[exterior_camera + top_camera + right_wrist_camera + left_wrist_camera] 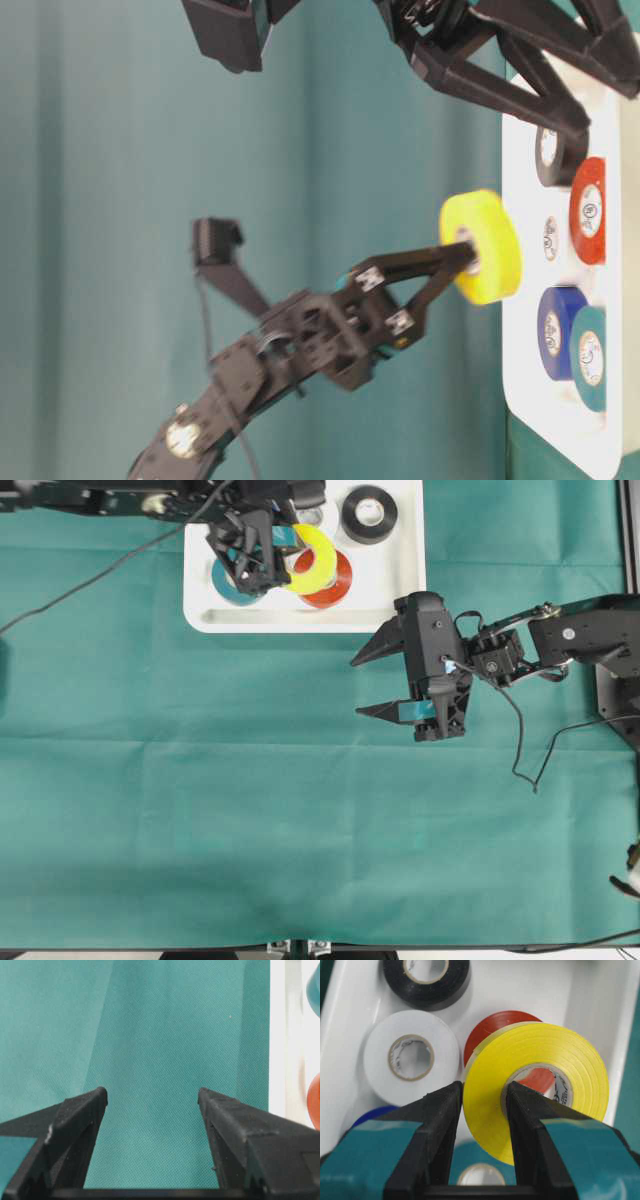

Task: Put the tape alternately from left to right into the white case.
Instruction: 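Lift the yellow tape roll and carry it into the white case, then release the yellow roll in the case and retract the left gripper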

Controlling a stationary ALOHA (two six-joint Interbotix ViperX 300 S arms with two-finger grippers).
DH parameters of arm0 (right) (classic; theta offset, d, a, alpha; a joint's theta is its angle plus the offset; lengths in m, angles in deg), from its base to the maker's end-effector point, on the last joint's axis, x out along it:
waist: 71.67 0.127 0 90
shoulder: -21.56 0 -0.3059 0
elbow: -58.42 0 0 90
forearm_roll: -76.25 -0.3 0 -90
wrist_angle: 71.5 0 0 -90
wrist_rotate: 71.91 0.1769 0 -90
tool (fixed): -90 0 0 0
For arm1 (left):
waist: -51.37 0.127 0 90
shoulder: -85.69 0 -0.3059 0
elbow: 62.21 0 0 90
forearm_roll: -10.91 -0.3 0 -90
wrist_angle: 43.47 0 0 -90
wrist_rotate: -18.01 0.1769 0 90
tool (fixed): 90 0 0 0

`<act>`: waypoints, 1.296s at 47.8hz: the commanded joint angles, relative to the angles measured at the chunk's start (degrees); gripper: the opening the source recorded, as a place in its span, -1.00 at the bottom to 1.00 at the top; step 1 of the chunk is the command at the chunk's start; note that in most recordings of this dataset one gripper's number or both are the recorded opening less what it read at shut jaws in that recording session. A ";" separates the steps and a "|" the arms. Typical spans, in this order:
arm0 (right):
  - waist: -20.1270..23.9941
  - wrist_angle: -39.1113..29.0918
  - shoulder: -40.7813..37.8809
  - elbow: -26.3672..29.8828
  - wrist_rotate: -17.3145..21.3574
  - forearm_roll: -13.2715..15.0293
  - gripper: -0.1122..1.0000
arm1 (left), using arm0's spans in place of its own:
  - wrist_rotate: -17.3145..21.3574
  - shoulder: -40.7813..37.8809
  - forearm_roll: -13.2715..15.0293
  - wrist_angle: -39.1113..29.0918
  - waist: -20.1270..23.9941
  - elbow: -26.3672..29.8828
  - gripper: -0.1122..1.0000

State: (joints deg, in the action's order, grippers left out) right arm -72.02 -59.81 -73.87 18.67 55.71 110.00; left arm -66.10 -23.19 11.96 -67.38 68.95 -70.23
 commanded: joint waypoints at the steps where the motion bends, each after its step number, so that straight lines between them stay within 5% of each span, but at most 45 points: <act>1: 0.09 0.53 1.23 0.53 0.00 0.09 0.59 | -0.09 -1.41 0.09 0.88 -0.26 3.78 -0.86; 23: 0.09 0.53 1.23 0.35 0.00 0.00 0.59 | 0.09 -10.20 0.09 1.67 -0.97 15.21 -0.86; 62: 0.09 0.53 1.23 0.26 -0.09 0.09 0.59 | 1.41 -12.48 0.09 4.48 -1.49 15.29 -0.78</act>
State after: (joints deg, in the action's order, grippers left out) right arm -72.02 -59.81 -73.87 18.49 55.62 110.00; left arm -64.43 -37.43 11.96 -63.42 67.37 -56.96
